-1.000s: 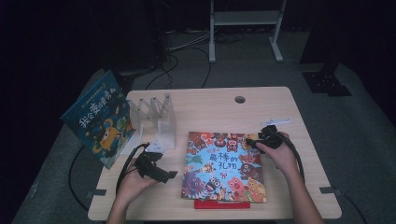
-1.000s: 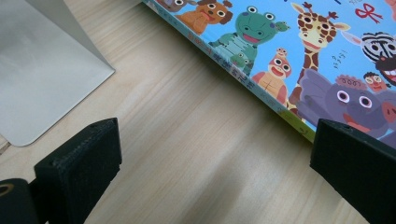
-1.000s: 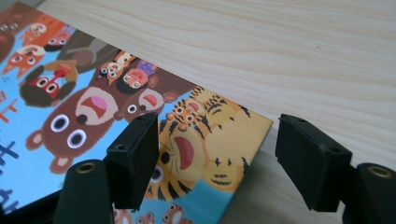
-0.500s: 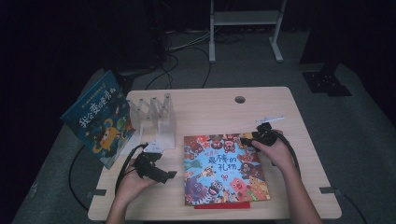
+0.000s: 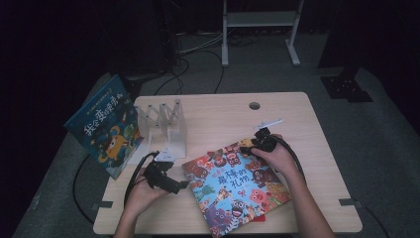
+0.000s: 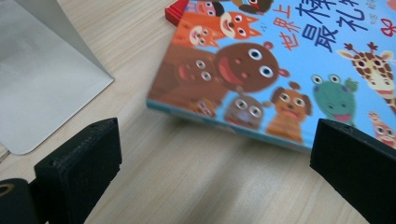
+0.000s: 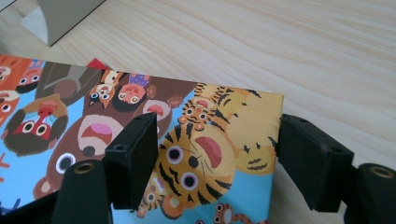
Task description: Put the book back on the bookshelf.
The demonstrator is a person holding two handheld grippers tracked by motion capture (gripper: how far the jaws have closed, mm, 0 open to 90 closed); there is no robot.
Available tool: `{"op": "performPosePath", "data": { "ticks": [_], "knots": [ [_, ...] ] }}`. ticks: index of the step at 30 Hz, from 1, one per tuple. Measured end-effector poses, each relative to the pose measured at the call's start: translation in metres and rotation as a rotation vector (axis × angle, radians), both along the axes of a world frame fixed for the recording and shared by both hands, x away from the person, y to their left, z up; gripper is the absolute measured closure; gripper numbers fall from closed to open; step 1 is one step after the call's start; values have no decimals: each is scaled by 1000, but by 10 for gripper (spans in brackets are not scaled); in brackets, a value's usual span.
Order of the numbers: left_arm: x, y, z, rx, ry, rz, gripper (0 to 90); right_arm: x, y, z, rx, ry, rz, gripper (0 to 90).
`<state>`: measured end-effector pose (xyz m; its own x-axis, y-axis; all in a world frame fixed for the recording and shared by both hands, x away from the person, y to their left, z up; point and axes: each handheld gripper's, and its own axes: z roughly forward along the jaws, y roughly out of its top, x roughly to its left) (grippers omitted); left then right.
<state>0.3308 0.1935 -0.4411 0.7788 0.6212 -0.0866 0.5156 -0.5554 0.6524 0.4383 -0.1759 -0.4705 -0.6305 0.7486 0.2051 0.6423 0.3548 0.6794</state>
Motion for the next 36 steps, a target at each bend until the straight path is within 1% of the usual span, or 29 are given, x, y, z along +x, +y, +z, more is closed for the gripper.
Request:
{"op": "performPosePath", "data": {
  "ticks": [4, 7, 12, 14, 17, 20, 22, 24, 26, 27, 29, 30, 32, 33, 36],
  "knots": [
    [0, 1, 0, -1, 3, 4, 12, 2, 12, 1, 1, 1, 24, 287],
    [0, 1, 0, -3, 5, 4, 13, 4, 21, 2, -7, 1, 51, 287],
    [0, 0, 0, -3, 5, 3, 12, 7, 35, 2, -1, 12, 83, 287],
    [0, 0, 0, -2, 4, 3, 13, 8, 43, 3, -4, 19, 99, 286],
    [0, 0, 0, -2, 4, 2, 13, 8, 53, 4, -12, 11, 128, 286],
    [0, -1, 0, -3, 6, 1, 13, 8, 61, 4, -13, 9, 147, 285],
    [0, -1, -1, -4, 11, -2, 13, 8, 64, 3, -3, 15, 154, 285],
    [-1, -2, -1, -6, 12, -3, 13, 8, 66, 3, -1, 9, 161, 285],
    [-1, -3, -2, -12, 17, -4, 13, 6, 64, 4, -2, -8, 165, 302],
    [-1, -3, -2, -9, 14, -7, 13, 5, 62, 5, -7, -20, 161, 333],
    [-1, -3, -2, -11, 13, -6, 13, 1, 55, 9, -41, -43, 139, 344],
    [-1, -3, -1, -12, 13, -6, 13, 0, 50, 12, -43, -50, 133, 345],
    [-2, -3, -1, -17, 12, -1, 13, -4, 38, 17, -29, -63, 123, 344],
    [-2, -3, -1, -18, 13, -1, 13, -7, 31, 21, -28, -75, 114, 344],
    [-2, -4, -1, -18, 14, -2, 13, -17, 13, 28, -27, -97, 111, 342]
  ]
}}
